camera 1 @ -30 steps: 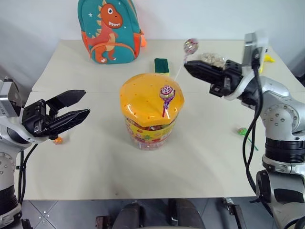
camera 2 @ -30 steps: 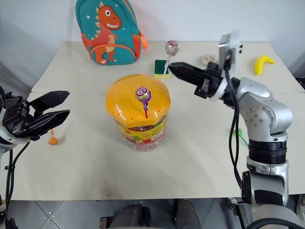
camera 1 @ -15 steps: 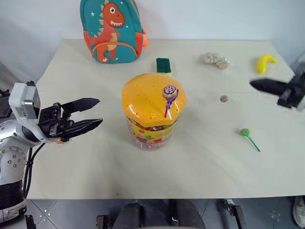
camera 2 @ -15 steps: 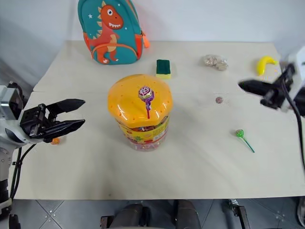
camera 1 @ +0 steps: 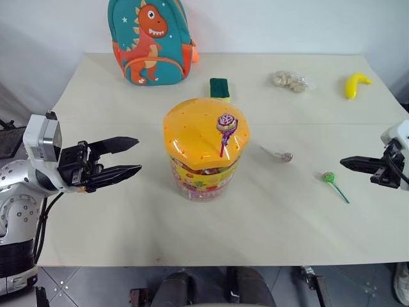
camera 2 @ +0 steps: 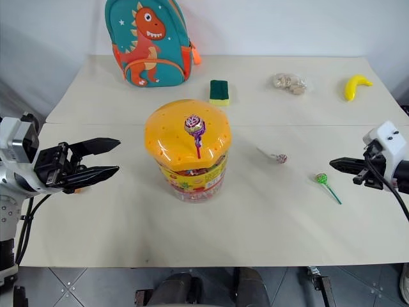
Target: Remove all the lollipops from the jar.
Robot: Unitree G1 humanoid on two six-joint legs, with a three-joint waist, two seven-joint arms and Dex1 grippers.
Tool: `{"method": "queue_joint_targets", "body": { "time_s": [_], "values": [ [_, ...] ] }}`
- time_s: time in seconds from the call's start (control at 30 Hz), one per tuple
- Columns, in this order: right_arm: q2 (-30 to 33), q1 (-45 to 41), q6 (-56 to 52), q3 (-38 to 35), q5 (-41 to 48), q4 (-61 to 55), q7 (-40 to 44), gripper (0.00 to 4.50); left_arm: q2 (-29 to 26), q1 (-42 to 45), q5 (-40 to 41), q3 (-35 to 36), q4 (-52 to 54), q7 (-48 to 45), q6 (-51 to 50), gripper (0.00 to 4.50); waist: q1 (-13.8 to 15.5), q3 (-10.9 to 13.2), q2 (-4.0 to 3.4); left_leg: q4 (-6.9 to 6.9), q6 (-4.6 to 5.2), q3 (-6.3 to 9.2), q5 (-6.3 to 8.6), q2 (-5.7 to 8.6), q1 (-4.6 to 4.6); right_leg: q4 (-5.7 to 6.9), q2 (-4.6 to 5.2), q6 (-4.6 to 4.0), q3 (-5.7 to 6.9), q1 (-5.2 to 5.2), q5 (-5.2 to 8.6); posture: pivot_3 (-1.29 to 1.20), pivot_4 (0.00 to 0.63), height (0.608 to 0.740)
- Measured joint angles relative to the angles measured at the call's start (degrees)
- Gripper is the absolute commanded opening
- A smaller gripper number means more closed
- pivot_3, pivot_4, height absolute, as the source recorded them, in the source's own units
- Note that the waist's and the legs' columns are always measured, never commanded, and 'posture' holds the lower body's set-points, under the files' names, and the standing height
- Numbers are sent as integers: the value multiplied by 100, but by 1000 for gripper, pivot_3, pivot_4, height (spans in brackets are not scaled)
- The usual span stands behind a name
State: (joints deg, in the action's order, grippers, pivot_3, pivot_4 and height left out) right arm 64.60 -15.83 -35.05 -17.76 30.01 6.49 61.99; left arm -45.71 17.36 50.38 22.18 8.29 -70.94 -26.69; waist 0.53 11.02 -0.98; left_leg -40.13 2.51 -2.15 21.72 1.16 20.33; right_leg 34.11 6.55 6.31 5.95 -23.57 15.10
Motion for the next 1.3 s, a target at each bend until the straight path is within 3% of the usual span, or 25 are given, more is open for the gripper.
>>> {"method": "queue_joint_targets", "body": {
  "time_s": [0.13, 0.23, 0.37, 0.4, 0.77, 1.0, 1.1, 1.3],
  "values": [
    [-308, 43, 125, -372, 510, -564, 368, 1969, -19, -34, 4, 46, 0, 0, -19, 3153, 3, 0, -1, -2, -1, 1, -1, -3, -4, 10, -2, -1, -1, 0, 0, 0, 150, 740],
    [-1006, 36, 402, -774, 1152, -1301, 526, 2984, -22, -141, 5, 233, -181, -5, -24, 3153, 4, 0, 0, 0, -4, 4, -1, -7, -8, 8, -5, -1, -1, 5, 1, 0, 150, 740],
    [-1396, -386, 132, -697, 2114, -2333, 336, 4360, -23, -242, 16, 389, -408, -4, -90, 3153, -22, 5, -8, -2, -3, 4, -1, -4, -7, 9, 1, -1, -4, 3, 0, 0, 150, 740],
    [-1481, -651, 140, -622, 2197, -2533, 227, 4473, -22, -236, 24, 398, -412, -2, -93, 3153, -30, 3, -5, -2, -4, 6, -1, -4, -8, 9, 1, -1, -4, 4, 0, 0, 150, 740],
    [-2454, -1945, 126, 1263, 2051, -3181, -388, 4473, 171, -112, 348, 241, 14, 15, -242, 3153, -56, -2, 7, 1, -2, 14, 0, 2, -2, 5, 5, -2, 1, -1, 0, 0, 150, 740],
    [-2828, -2229, 132, 1763, 1822, -3164, -474, 4473, 196, -165, 367, 196, 78, 20, -283, 3153, -62, -2, 8, -1, -1, 12, 0, 2, -2, 8, 2, -2, 2, 0, 0, 0, 150, 740],
    [-2955, -2322, 166, 1915, 1633, -3099, -484, 3887, 196, -193, 366, 197, 83, 32, -283, 3153, -65, -2, 8, -1, -1, 11, 0, 2, -3, 9, 2, -2, 1, -1, 0, 0, 150, 740],
    [-3092, -2340, 408, 1967, 1368, -2957, -475, 1794, 196, -230, 366, 197, 201, 84, -282, 3153, -66, -2, 8, 0, -1, 11, 0, 3, -3, 8, 2, -2, 1, -1, 0, 0, 150, 740]
  ]
}}
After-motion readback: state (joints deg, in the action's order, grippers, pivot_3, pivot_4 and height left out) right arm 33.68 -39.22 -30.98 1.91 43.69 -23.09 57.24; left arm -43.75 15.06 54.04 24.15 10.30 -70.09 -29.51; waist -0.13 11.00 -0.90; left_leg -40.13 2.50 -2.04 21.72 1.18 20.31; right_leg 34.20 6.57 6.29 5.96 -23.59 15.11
